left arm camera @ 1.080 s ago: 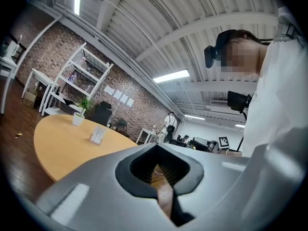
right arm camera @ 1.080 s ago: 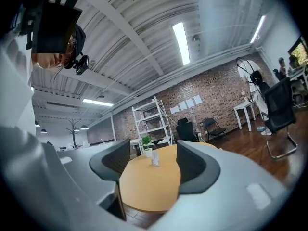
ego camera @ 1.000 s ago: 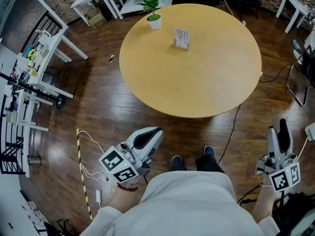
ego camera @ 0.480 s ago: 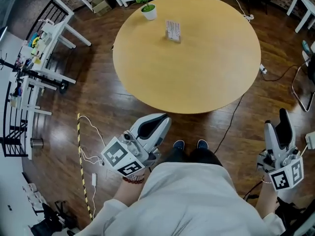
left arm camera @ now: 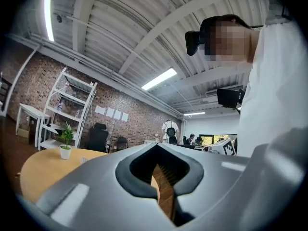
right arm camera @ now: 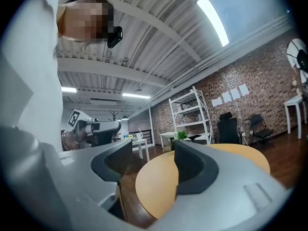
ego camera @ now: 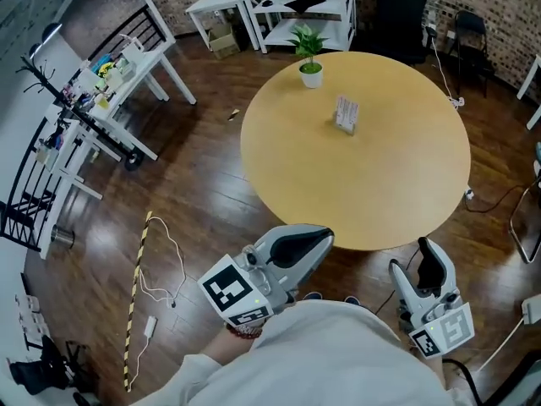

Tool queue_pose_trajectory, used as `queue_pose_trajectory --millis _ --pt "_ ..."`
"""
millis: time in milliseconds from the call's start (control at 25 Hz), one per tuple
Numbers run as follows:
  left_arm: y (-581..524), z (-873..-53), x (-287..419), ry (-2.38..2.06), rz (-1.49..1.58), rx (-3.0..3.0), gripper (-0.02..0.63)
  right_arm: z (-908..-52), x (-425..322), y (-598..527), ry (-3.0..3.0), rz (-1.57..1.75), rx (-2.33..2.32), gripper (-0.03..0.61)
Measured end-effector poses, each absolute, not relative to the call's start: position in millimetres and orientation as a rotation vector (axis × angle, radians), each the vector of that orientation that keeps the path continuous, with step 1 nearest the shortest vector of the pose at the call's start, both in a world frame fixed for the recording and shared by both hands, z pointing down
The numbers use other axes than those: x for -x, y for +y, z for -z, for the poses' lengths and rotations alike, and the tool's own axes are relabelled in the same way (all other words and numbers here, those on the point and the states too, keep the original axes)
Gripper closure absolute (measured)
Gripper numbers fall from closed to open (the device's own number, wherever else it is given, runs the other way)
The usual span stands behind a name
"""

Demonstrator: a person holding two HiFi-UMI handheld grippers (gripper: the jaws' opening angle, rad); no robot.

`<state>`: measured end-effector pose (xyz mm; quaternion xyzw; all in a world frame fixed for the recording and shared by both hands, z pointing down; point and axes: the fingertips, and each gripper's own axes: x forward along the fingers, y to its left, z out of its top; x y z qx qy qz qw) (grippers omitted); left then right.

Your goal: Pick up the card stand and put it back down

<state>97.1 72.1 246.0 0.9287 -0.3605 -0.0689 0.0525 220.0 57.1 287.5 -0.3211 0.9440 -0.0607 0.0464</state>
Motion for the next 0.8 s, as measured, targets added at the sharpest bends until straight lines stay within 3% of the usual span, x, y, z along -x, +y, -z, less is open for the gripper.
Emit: queue_pose_trajectory --millis 800 --pt "71.6 -269.6 -108.8 -0.877 0.202 -2.825 0.62 -291.7 -187.9 50.2 2.931 0.137 1.025 0.322"
